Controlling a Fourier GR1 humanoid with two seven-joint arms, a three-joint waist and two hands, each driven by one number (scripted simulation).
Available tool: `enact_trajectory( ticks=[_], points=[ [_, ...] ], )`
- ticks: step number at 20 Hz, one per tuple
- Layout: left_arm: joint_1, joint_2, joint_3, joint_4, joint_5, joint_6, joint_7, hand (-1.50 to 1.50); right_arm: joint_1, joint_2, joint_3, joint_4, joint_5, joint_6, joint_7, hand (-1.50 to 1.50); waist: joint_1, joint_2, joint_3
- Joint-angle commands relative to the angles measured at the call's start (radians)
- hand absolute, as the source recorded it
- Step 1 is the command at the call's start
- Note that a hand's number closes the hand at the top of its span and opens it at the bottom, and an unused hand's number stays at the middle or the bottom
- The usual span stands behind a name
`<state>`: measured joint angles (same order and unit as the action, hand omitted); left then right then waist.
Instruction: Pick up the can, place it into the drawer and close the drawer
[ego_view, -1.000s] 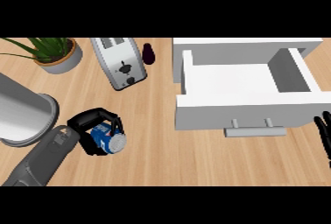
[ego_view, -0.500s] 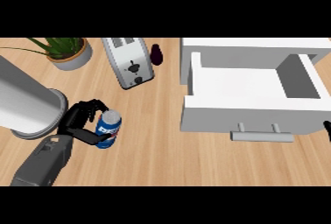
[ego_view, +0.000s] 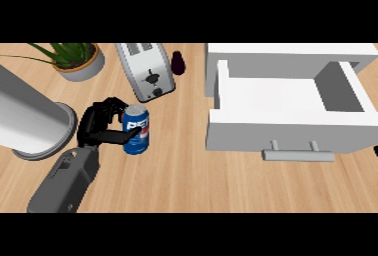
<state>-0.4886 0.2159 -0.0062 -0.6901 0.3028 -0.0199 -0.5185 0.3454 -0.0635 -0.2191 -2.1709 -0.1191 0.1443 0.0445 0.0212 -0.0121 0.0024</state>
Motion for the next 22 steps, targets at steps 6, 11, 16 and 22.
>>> enact_trajectory(
  ticks=[6,11,16,22],
  points=[
    [0.041,-0.059,-0.139,-0.523,-0.073,0.227,0.35,1.5,0.025,-0.001,-0.027,-0.022,-0.026,0.034,-0.011,-1.5,-0.008,0.001,0.0],
    [-0.053,-0.109,-0.185,-0.621,-0.133,0.323,0.524,1.5,-0.066,-0.047,-0.078,-0.017,-0.069,0.019,0.078,-1.5,-0.022,0.009,-0.002],
    [-0.156,-0.133,-0.218,-0.691,-0.188,0.36,0.678,1.5,-0.064,0.013,-0.012,0.018,-0.002,0.024,0.009,-1.5,-0.023,0.011,-0.002],
    [-0.403,-0.2,-0.198,-0.584,-0.275,0.444,0.794,1.5,-0.027,-0.005,-0.054,-0.035,-0.029,0.036,0.063,-1.5,-0.035,0.012,-0.002]
  ],
)
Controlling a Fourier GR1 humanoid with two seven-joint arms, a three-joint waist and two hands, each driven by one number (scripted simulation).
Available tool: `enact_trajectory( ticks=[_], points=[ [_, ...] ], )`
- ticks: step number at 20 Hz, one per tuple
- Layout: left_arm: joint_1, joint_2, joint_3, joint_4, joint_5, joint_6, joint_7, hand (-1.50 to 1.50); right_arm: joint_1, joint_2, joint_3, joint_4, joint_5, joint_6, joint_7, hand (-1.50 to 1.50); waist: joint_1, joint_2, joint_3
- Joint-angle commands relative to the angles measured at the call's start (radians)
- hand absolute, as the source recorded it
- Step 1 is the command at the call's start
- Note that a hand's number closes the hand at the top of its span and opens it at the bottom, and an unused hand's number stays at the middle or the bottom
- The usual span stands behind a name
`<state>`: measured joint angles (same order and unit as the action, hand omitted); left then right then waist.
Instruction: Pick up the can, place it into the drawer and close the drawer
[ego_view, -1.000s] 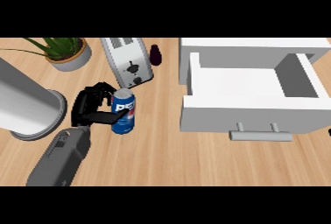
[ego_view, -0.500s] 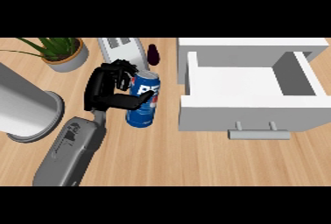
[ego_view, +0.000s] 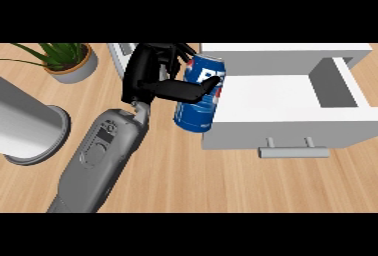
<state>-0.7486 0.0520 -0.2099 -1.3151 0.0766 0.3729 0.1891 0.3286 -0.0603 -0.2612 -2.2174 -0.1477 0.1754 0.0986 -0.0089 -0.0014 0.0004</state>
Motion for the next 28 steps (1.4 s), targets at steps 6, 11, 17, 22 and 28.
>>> enact_trajectory(
  ticks=[6,11,17,22,28],
  points=[
    [-0.333,-0.051,-0.005,0.202,-0.013,0.105,0.088,1.5,-0.035,0.013,0.006,0.05,0.022,0.015,-0.03,-1.5,-0.015,0.004,0.0],
    [-0.458,-0.052,0.02,0.33,0.005,0.105,0.103,1.5,-0.053,-0.01,-0.023,-0.005,-0.017,0.001,0.072,-1.5,-0.016,0.005,0.0],
    [-0.594,-0.052,0.025,0.491,0.076,0.133,0.09,1.5,-0.015,-0.014,-0.065,-0.008,-0.043,0.031,0.034,-1.5,-0.024,0.005,0.0],
    [-0.672,-0.052,-0.076,0.622,0.167,0.213,0.04,1.5,-0.04,-0.011,-0.041,0.004,-0.023,0.039,0.023,-1.5,-0.043,0.009,0.001],
    [-0.729,-0.052,-0.158,0.717,0.256,0.232,-0.008,1.5,-0.126,0.004,0.003,0.077,0.049,0.004,0.02,-1.5,-0.048,0.014,0.002]
  ],
)
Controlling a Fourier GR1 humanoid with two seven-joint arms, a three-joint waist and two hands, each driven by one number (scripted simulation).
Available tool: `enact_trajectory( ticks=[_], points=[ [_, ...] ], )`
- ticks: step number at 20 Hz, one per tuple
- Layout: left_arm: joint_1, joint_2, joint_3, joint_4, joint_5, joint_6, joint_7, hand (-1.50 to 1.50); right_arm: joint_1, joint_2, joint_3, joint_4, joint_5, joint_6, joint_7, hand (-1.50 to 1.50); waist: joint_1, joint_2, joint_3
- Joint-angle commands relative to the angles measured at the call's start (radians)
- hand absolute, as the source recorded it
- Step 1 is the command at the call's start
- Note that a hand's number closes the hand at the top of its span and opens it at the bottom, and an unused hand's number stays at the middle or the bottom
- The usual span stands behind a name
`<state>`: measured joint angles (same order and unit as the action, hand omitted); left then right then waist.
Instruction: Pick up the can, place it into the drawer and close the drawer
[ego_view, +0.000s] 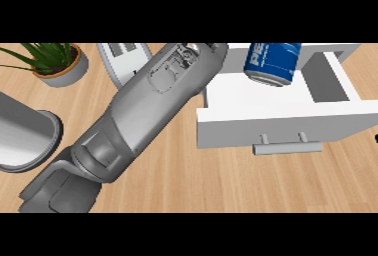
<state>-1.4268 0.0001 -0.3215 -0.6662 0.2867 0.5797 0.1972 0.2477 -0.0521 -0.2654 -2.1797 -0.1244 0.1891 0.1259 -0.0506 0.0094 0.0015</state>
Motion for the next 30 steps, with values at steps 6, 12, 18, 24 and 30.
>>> enact_trajectory(
  ticks=[6,12,18,24,30],
  points=[
    [-0.037,0.0,-0.091,0.136,0.128,-0.001,-0.068,1.5,-0.029,-0.017,-0.011,0.055,0.0,0.026,-0.044,-1.5,-0.016,0.003,0.001],
    [-0.083,0.0,-0.132,0.241,0.147,0.031,-0.138,1.5,-0.07,-0.001,0.042,0.015,0.049,-0.016,0.033,-1.5,-0.041,0.013,0.001],
    [-0.054,0.0,-0.187,0.26,0.184,0.045,-0.176,1.5,-0.086,0.002,0.044,-0.013,0.029,-0.018,0.043,-1.5,-0.054,0.012,0.001],
    [-0.023,0.0,-0.256,0.28,0.192,0.068,-0.227,1.5,-0.146,-0.007,0.024,0.09,0.044,-0.031,0.011,-1.5,-0.061,0.021,0.002],
    [0.002,0.0,-0.295,0.292,0.22,0.135,-0.23,-1.5,-0.109,-0.002,0.062,0.076,0.076,-0.001,-0.031,-1.5,-0.081,0.022,0.001]
  ],
)
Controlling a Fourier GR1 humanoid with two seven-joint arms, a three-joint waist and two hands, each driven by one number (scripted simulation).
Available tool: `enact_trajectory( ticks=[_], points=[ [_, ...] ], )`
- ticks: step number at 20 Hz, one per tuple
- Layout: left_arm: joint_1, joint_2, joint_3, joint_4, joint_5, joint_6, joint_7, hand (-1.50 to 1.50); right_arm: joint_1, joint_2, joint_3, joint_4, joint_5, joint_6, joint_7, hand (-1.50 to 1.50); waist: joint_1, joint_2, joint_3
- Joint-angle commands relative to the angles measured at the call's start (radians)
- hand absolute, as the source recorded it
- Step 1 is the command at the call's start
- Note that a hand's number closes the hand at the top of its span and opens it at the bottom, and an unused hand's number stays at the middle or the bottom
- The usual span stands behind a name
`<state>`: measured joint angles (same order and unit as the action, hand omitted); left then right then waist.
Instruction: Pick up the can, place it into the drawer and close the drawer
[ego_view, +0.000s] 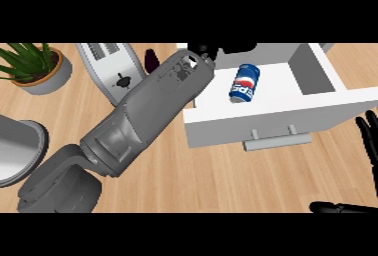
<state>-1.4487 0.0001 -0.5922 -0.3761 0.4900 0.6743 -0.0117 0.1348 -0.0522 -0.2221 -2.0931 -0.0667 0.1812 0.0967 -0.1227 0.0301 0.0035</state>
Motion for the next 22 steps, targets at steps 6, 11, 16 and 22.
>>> enact_trajectory(
  ticks=[6,11,16,22],
  points=[
    [0.015,0.0,-0.04,0.007,0.045,0.094,-0.021,-1.5,0.001,-0.029,-0.027,-0.003,-0.038,0.028,0.006,-1.5,-0.02,0.003,0.0],
    [0.036,0.0,-0.045,0.011,0.073,0.102,-0.058,-1.5,0.003,-0.003,0.0,-0.042,-0.017,0.007,0.01,-1.5,-0.006,0.0,-0.001],
    [0.033,0.0,-0.031,-0.008,0.124,0.115,-0.054,-1.5,-0.009,-0.064,-0.01,-0.088,0.087,0.005,-0.011,-1.5,-0.005,-0.001,-0.002],
    [0.033,0.0,-0.027,-0.039,0.176,0.131,-0.057,-1.5,-0.056,-0.126,0.022,-0.121,0.224,0.009,-0.048,-1.5,0.012,-0.004,-0.002]
  ],
)
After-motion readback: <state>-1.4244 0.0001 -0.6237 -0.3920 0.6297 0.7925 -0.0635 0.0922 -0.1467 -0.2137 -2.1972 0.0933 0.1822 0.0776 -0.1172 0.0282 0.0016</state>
